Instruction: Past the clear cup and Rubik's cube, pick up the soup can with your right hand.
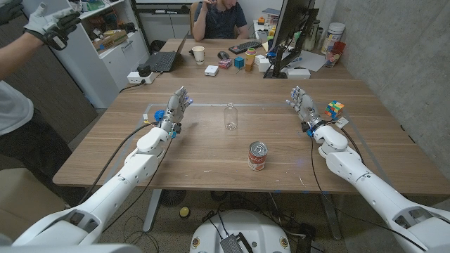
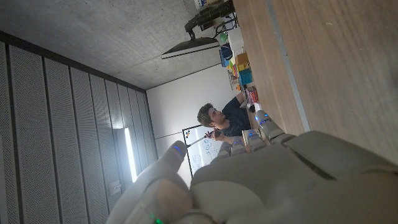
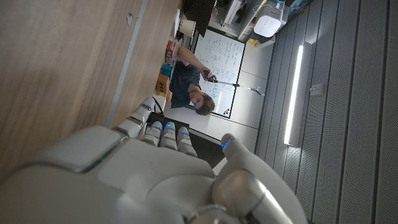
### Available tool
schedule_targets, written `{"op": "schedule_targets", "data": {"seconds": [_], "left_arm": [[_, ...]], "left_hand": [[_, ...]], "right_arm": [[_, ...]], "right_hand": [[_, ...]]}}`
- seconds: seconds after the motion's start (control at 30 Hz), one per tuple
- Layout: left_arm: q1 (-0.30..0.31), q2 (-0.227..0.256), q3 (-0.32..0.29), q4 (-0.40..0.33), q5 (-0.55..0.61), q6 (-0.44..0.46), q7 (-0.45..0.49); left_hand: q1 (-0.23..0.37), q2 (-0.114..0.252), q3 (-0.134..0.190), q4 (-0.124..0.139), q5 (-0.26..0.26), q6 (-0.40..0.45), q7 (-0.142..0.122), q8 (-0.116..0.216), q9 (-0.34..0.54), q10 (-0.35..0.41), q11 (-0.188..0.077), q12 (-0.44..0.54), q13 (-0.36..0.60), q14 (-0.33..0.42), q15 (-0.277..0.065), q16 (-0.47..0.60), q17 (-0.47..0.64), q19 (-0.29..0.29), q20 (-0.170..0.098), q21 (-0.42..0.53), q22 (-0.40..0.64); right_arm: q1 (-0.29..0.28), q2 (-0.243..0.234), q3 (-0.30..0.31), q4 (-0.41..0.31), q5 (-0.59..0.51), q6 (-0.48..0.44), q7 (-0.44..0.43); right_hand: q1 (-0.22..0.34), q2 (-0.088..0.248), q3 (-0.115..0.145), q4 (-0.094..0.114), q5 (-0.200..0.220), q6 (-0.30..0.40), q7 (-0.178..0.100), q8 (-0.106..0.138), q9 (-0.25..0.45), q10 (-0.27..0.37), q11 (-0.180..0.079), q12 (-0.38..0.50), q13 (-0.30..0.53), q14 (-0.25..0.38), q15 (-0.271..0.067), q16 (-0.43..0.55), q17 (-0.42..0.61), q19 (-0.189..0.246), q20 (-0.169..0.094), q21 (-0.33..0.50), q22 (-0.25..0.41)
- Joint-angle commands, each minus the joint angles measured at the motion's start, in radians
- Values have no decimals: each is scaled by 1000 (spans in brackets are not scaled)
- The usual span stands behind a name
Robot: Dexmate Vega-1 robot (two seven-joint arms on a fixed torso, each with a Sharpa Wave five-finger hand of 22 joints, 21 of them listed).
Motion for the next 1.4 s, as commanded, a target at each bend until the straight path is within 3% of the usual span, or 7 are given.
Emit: {"op": "schedule_targets", "data": {"seconds": [0.03,0.3,0.4,0.63,0.77,0.93,1.4], "left_arm": [[-4,-2,6,0,5,4,1],[-12,-8,8,11,4,3,-4],[-17,-7,13,16,3,8,-16],[-35,-13,20,38,7,10,-27],[-47,-16,25,51,10,11,-37],[-59,-21,31,62,13,10,-45],[-66,-22,35,57,16,1,-61]], "left_hand": [[1,100,5,-1,5,-73,0,3,3,-66,2,7,3,-62,-3,5,2,-10,-1,2,4],[0,99,5,-1,5,-74,-1,4,3,-68,0,6,2,-64,-5,5,2,-10,-2,0,4],[0,98,4,-1,5,-72,-2,5,3,-67,0,7,2,-63,-3,5,2,-9,-1,-1,4],[0,97,4,-2,4,-71,-2,5,3,-67,1,7,2,-63,-2,6,2,-8,0,-3,4],[0,97,3,-2,4,-70,-3,6,3,-65,1,8,2,-61,-3,7,2,-6,0,-4,4],[-1,96,3,-2,4,-71,-2,6,3,-67,1,8,2,-61,-3,7,2,-6,1,-5,4],[-1,96,2,-2,4,-70,-2,6,3,-65,1,8,2,-61,-4,7,1,-3,1,-9,5]], "right_arm": [[31,13,0,59,13,13,34],[30,-12,-6,32,-22,8,10],[28,-15,-8,27,-46,32,-3],[8,-65,-15,-55,-109,13,-56],[-9,-91,-9,-94,-127,23,-61],[-38,-133,7,-167,-144,18,-75],[-152,-246,92,-374,-242,44,-170]], "right_hand": [[-1,50,5,-2,4,-2,10,4,1,1,12,7,3,-7,2,4,3,9,-27,2,2],[73,47,36,-70,-1,-11,21,4,0,-3,20,6,1,-5,12,0,-10,24,-17,-15,2],[122,15,42,-128,-10,11,0,13,1,0,30,7,1,0,26,-1,-12,35,-4,-28,2],[151,-41,24,-182,-19,34,9,16,2,15,35,11,1,30,48,6,-11,69,25,-37,3],[112,-101,-24,-183,-21,45,4,17,5,24,47,14,3,44,75,10,-5,79,43,-48,4],[84,-125,-49,-177,-17,44,-2,15,7,26,48,14,4,58,91,13,-2,91,66,-53,4],[91,-123,-53,-184,-9,48,-7,15,7,37,44,17,4,66,98,11,-4,88,80,-65,5]]}}
